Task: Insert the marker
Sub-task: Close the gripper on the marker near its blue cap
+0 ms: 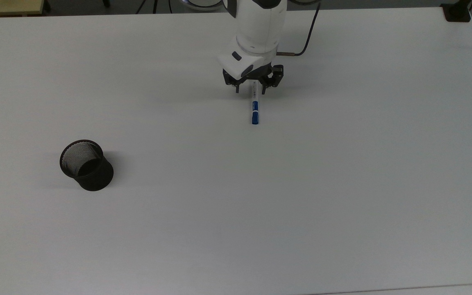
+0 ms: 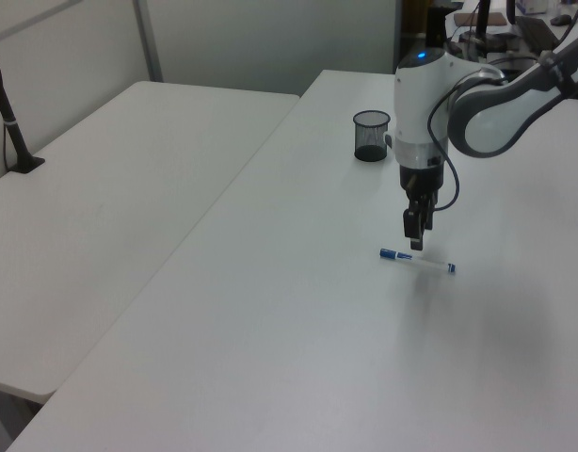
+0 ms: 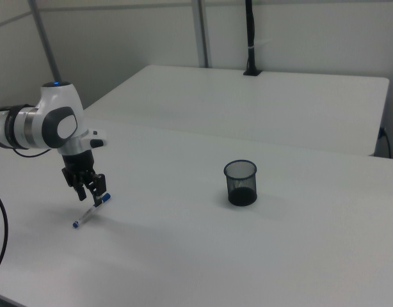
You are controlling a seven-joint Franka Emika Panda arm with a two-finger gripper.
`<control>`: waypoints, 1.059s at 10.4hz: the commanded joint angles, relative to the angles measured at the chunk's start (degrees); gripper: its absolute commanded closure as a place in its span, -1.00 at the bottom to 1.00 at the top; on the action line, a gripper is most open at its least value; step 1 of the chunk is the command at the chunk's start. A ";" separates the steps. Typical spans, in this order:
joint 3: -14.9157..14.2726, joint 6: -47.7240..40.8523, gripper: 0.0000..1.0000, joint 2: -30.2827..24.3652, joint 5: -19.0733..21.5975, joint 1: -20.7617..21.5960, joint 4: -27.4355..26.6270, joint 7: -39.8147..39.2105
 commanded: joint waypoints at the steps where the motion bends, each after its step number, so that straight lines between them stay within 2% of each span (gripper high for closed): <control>1: -0.42 5.99 -0.06 3.13 -0.34 1.68 0.33 3.08; 3: -0.42 7.59 -0.01 4.98 -1.04 0.89 2.53 3.70; 5: -0.42 7.68 0.26 6.48 -1.13 0.71 3.76 3.61; 6: -0.42 7.68 0.46 6.74 -1.13 0.71 4.11 3.61; 7: -0.42 7.68 0.53 6.83 -1.13 0.71 4.29 3.61; 9: -0.42 7.77 0.50 7.27 -2.44 0.62 4.29 3.53; 11: -0.42 8.29 0.03 7.80 -2.71 0.01 4.91 3.44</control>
